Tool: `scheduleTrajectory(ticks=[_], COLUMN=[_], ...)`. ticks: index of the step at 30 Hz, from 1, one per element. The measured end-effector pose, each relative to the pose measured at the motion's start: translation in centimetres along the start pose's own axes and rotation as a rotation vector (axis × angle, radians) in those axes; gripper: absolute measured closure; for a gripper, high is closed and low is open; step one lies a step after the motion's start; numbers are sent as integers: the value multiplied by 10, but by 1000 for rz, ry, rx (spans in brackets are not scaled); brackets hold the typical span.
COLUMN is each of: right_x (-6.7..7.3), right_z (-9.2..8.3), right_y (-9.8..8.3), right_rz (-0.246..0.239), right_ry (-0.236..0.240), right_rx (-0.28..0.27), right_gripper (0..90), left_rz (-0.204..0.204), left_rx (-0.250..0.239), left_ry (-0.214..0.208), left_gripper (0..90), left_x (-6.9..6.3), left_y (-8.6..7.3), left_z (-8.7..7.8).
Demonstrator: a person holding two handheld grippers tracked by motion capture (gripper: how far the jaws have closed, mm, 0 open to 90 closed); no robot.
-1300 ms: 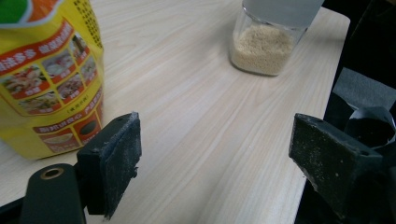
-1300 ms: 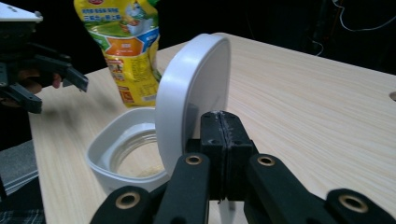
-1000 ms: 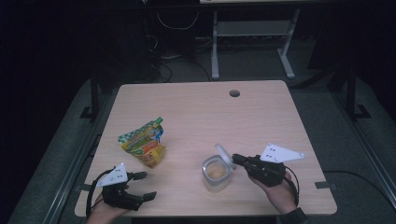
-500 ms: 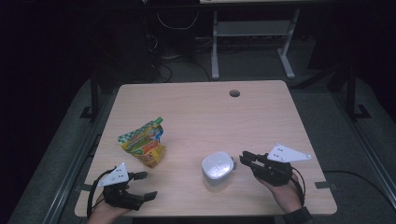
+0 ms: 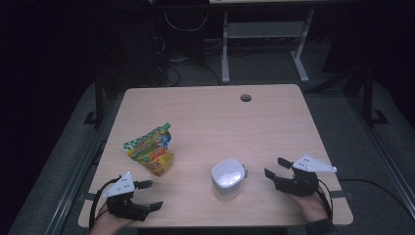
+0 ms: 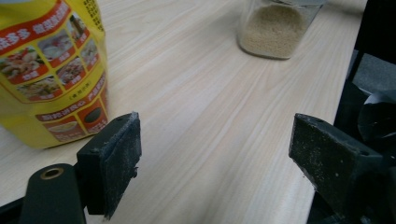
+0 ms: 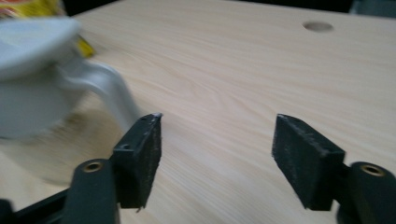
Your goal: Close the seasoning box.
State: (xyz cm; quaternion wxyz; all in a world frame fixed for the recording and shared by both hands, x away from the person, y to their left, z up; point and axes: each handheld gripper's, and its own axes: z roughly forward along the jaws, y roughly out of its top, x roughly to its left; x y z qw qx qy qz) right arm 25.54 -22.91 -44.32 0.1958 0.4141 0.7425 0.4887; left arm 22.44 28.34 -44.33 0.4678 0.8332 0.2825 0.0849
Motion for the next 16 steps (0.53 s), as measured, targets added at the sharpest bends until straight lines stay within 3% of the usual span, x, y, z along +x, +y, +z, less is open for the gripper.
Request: scheduleTrajectory(ticks=[5, 16], right_x=[-13, -18], right_z=[1, 12], right_y=[-14, -19], right_rz=[-1, 13], right_ry=[-73, -84], right_rx=[21, 59], right_gripper=[221, 156], left_rz=[3, -10], left_rx=[22, 48], left_ry=[13, 33], left_gripper=[168, 168], left_x=[4, 9], left_y=[-2, -4], left_z=[2, 4])
